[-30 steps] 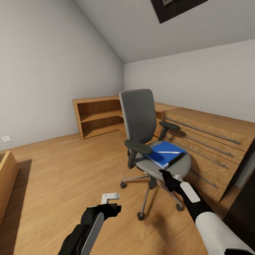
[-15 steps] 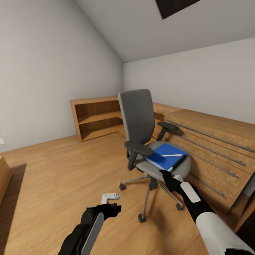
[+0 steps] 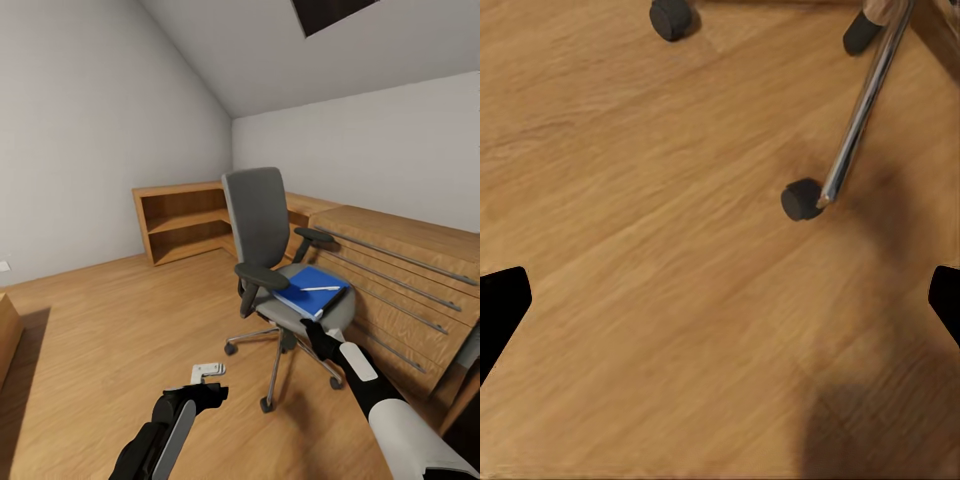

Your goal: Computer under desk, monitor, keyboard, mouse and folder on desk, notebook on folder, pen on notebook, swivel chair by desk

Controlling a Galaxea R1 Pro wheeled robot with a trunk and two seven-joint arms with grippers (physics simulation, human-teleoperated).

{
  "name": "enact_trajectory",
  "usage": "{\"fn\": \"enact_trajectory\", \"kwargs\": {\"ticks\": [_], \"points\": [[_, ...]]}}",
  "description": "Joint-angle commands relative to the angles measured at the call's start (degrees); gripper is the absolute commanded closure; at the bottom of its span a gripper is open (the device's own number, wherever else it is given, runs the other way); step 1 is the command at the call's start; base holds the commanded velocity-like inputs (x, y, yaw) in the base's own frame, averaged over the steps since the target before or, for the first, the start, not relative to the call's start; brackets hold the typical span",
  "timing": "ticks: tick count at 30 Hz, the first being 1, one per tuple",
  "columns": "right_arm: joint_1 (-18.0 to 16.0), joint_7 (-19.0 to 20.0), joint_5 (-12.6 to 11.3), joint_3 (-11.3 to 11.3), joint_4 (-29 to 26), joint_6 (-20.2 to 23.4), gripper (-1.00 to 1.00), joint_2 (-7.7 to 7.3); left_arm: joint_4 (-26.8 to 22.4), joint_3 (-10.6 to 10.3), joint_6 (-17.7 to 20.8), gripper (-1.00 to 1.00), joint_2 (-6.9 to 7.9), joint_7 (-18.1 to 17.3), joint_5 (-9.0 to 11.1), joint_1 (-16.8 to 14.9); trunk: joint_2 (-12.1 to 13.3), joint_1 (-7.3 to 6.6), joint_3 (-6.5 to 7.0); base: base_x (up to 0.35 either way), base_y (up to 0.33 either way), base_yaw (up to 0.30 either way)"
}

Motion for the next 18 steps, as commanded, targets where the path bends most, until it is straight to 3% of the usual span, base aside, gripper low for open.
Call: {"fn": "enact_trajectory", "kwargs": {"ticks": [1,18], "points": [[-0.01,-0.45,-0.54,-0.11,-0.11,0.22,-1.00,0.01,-0.06,-0.06,0.16,-1.00,0.01,0.54,0.60,-0.03,-0.03,-0.03,-0.06,-0.200,0.000,0.000],[-0.02,-0.41,-0.52,-0.08,-0.12,0.22,-1.00,0.01,-0.06,-0.06,0.16,-1.00,0.01,0.54,0.60,-0.03,-0.03,-0.03,-0.06,-0.062,0.000,0.000]]}}
